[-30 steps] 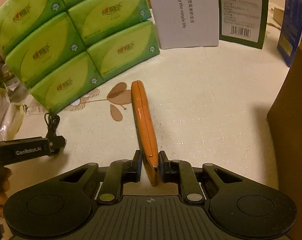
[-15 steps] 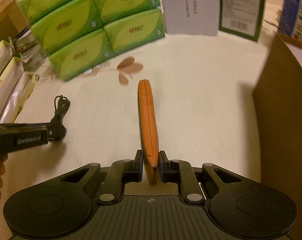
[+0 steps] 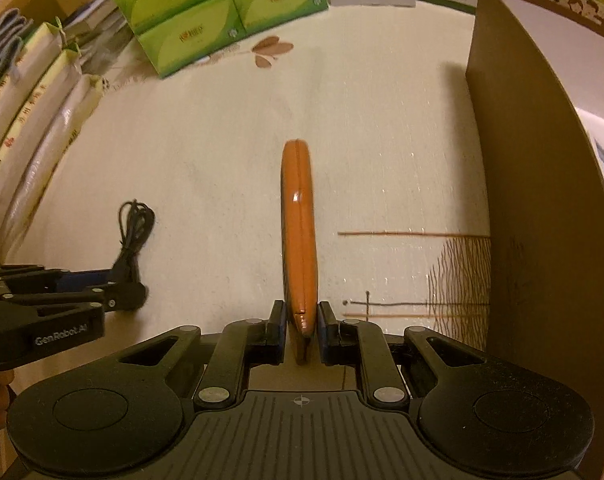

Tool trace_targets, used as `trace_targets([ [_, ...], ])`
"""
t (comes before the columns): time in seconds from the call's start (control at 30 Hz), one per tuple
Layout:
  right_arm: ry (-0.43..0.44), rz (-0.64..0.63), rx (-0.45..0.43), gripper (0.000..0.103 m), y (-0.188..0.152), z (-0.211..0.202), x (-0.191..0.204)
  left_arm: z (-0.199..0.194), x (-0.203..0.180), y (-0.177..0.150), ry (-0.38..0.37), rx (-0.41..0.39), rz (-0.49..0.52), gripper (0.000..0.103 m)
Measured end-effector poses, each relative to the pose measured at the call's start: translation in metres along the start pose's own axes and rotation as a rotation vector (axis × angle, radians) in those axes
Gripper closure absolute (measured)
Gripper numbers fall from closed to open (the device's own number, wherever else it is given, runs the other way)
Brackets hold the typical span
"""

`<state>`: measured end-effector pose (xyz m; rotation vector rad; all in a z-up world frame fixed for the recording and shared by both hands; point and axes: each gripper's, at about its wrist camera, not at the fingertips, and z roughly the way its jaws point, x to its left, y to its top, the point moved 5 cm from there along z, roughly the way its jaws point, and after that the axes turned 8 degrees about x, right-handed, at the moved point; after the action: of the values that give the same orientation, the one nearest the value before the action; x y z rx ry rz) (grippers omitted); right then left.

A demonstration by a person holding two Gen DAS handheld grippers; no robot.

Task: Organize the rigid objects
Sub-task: 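Grasp the black cable with the left tool while the right tool grasps the orange knife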

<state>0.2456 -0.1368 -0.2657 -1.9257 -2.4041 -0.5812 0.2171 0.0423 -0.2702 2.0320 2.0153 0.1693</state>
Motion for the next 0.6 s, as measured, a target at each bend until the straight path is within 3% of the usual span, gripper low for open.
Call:
trace_targets([
  [0.07,-0.02,-0.02,0.011,0.075,0.005,0.005,0.001,0.001,-0.001,0.006,-0.012,0.01,-0.005,0.064],
  [0.17,-0.043,-0.054,-0.01,0.064,0.015,0.01,0.002,0.003,-0.003,0.018,-0.011,0.008,-0.005,0.061],
  [0.43,-0.077,-0.106,-0.039,0.064,0.034,0.027,0.004,0.018,-0.006,0.03,0.031,0.024,-0.007,0.065],
  [0.53,-0.103,-0.13,-0.048,0.065,0.033,0.031,0.007,0.019,-0.009,0.028,0.049,0.011,0.008,0.07],
  [0.57,-0.109,-0.134,-0.051,0.069,0.033,0.031,0.008,0.018,-0.011,0.028,0.053,0.008,0.023,0.077],
  [0.6,-0.107,-0.136,-0.055,0.07,0.032,0.03,0.009,0.017,-0.013,0.028,0.052,0.008,0.034,0.09],
])
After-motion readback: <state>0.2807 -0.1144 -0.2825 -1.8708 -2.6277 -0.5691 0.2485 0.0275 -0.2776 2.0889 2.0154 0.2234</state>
